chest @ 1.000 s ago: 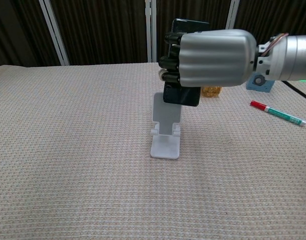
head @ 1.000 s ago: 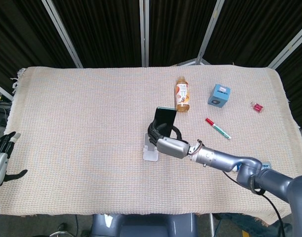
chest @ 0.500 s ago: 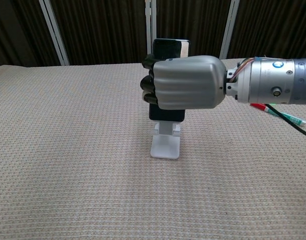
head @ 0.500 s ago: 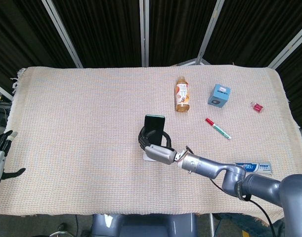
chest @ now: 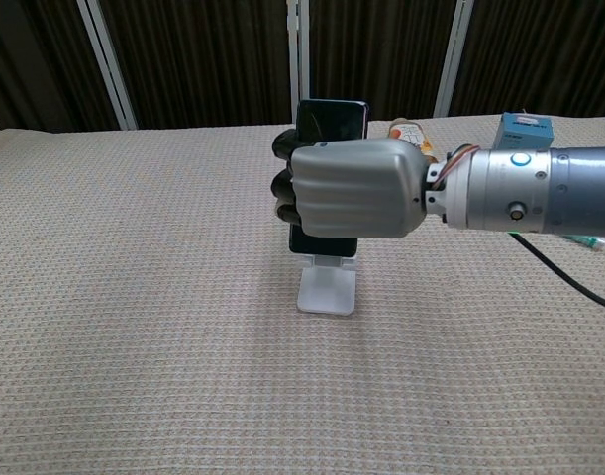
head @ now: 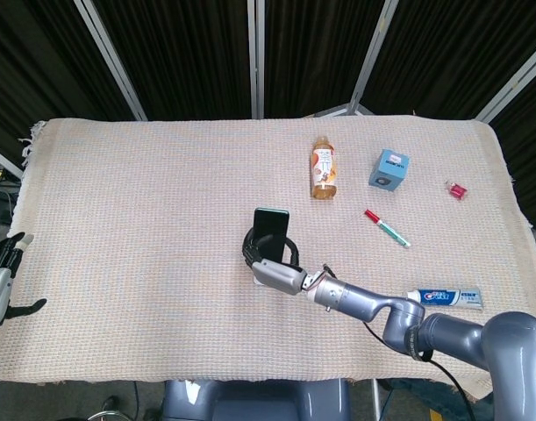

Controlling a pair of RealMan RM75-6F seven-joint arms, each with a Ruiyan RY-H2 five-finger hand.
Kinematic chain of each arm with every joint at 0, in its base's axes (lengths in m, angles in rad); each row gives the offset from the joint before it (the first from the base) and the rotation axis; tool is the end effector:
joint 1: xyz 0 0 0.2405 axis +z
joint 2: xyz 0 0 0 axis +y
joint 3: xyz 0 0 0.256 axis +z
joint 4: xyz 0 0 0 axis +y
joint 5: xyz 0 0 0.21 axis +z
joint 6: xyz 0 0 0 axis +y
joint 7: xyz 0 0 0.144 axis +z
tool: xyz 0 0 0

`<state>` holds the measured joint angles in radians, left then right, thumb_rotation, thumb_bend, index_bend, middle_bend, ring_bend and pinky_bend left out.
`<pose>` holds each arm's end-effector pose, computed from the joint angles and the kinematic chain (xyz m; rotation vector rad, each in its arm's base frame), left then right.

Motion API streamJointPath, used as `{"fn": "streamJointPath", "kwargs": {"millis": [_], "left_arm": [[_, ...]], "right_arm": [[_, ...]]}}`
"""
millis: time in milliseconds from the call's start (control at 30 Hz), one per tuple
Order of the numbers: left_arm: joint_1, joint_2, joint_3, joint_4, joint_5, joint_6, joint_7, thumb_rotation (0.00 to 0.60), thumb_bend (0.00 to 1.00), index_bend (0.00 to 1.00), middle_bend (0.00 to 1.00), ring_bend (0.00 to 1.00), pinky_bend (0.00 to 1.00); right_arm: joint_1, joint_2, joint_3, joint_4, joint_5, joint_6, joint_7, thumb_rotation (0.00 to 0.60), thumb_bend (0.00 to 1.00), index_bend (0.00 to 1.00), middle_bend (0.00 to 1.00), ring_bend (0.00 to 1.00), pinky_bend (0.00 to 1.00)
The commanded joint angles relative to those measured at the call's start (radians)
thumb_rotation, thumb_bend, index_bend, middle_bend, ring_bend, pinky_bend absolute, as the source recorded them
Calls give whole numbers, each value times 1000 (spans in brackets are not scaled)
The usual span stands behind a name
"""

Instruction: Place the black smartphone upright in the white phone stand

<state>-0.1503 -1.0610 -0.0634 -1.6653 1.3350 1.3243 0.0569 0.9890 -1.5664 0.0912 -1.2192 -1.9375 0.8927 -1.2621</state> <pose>-0.3212 0.2015 0.1622 -1.3810 -1.0005 -0.7501 -0.0679 -0.3419 -0.0431 1.8769 1.2915 0.4743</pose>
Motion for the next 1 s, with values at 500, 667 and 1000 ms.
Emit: {"fn": "streamJointPath", "kwargs": {"millis": [500, 667, 1000], "left_arm": [[-5, -4, -1, 5, -9, -8, 5, 600, 0, 0, 0, 0, 0], [-6, -5, -1, 5, -11, -8, 8, 600, 0, 0, 0, 0, 0], [-6, -6, 1, 4, -9, -7, 12, 600, 0, 0, 0, 0, 0]], "right_arm": [[-10, -32, -29, 55, -11, 27, 35, 600, 204, 541, 568, 562, 345], [-20, -35, -30, 65, -1, 31, 33, 600, 187, 394, 406, 486, 324], [-42, -27, -21, 49, 29, 39, 26, 600, 168, 230, 238, 418, 306]]}}
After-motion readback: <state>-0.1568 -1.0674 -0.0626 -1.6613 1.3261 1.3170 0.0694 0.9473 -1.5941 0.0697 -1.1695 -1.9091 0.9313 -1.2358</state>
